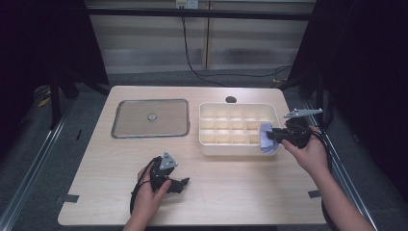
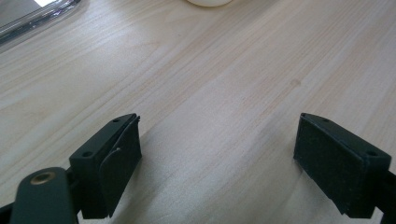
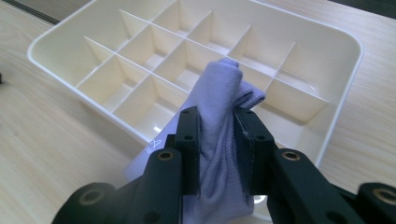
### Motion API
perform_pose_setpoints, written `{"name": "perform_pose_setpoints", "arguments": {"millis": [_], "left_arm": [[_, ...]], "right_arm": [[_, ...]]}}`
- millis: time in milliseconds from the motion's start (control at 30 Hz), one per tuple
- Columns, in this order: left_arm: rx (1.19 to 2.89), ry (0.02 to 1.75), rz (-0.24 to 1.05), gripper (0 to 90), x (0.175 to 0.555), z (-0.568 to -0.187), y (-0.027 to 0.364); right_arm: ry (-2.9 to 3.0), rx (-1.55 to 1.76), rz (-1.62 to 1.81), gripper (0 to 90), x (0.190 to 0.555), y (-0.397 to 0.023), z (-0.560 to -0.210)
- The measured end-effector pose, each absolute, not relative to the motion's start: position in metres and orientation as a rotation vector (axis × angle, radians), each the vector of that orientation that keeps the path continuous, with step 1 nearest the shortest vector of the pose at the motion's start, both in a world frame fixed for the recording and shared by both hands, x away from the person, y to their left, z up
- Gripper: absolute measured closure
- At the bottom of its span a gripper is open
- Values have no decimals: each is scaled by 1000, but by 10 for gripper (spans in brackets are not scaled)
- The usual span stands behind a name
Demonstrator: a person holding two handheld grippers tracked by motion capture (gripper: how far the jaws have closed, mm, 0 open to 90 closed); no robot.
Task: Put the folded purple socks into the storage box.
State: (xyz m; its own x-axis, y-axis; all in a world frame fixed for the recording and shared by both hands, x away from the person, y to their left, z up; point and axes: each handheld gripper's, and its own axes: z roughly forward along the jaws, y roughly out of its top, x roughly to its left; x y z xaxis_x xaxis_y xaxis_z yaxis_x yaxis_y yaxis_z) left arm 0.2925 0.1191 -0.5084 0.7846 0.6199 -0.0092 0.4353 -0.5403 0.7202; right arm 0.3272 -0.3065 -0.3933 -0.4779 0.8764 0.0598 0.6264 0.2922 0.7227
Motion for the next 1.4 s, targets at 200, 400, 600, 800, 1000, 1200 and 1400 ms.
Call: {"name": "perform_pose_setpoints", "arguments": {"millis": [200, 400, 600, 800, 1000, 1200, 1400], "left_arm": [[2228, 778, 317, 142, 293, -508, 119], [2233, 776, 317, 135, 293, -508, 119], [2233, 775, 315, 132, 293, -508, 119], [2230, 778, 314, 131, 292, -508, 119], [2230, 777, 313, 131, 292, -508, 119], [2230, 777, 313, 131, 292, -508, 119], [2230, 777, 313, 131, 292, -508, 119]], "right_arm": [[2209, 1380, 949, 726, 336, -314, -400], [2187, 1393, 928, 726, 347, -323, -399], [2199, 1407, 902, 725, 353, -324, -405], [2213, 1401, 891, 725, 356, -325, -412], [2217, 1424, 876, 724, 358, -327, -420], [2217, 1443, 873, 724, 358, -328, -427], [2224, 1449, 859, 724, 358, -329, -433]]}}
